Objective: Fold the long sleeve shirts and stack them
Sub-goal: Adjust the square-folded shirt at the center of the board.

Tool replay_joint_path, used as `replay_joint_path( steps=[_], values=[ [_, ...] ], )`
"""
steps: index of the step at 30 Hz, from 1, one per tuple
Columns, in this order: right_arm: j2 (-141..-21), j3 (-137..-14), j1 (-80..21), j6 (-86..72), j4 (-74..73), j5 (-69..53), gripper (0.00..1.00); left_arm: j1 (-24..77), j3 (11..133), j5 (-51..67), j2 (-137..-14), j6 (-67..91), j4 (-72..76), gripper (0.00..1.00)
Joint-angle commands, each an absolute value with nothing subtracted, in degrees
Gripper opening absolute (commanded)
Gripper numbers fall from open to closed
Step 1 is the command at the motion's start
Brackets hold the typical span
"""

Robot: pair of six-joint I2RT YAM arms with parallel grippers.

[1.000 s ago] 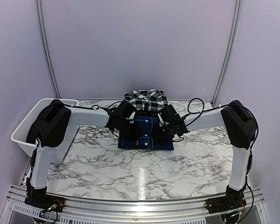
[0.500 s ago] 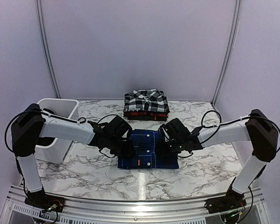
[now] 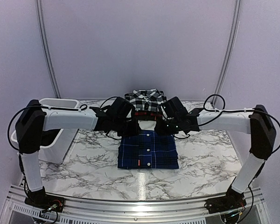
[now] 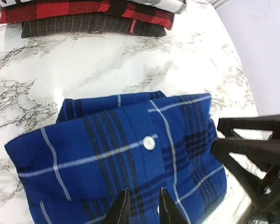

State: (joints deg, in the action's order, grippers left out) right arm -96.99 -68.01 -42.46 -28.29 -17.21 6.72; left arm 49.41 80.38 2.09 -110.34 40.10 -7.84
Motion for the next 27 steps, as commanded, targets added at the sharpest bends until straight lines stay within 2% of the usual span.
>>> replay_joint_path(
  steps=[1, 6, 10, 15, 20, 27],
  values=[
    [-101.7, -68.5, -40.1, -26.4, -19.2, 6.3, 0.28, 47.3, 82.5, 3.3, -115.6, 40.0, -10.3, 0.22],
    [-106.3, -67.2, -36.3, -25.0, -16.6, 4.5, 0.28, 45.8, 83.7, 5.1, -120.2, 38.3, -10.3, 0.22],
    [-110.2, -69.9, -34.6, -23.8, -16.6, 2.3, 0.31, 45.5, 85.4, 4.1, -123.6, 36.9, -11.1, 0.22],
    [-106.2, -70.6, -34.9, -23.5, -19.2, 2.2, 0.34, 44.7, 85.5, 3.4, -123.8, 36.6, -11.7, 0.21],
    [-97.6, -68.8, -42.7, -23.4, -24.5, 6.3, 0.40, 44.7, 84.5, 3.8, -120.3, 34.5, -11.9, 0.22],
    [-97.6, -63.4, -53.2, -29.6, -24.7, 9.1, 0.44, 44.7, 79.5, 2.6, -111.0, 34.6, -12.3, 0.23]
  ],
)
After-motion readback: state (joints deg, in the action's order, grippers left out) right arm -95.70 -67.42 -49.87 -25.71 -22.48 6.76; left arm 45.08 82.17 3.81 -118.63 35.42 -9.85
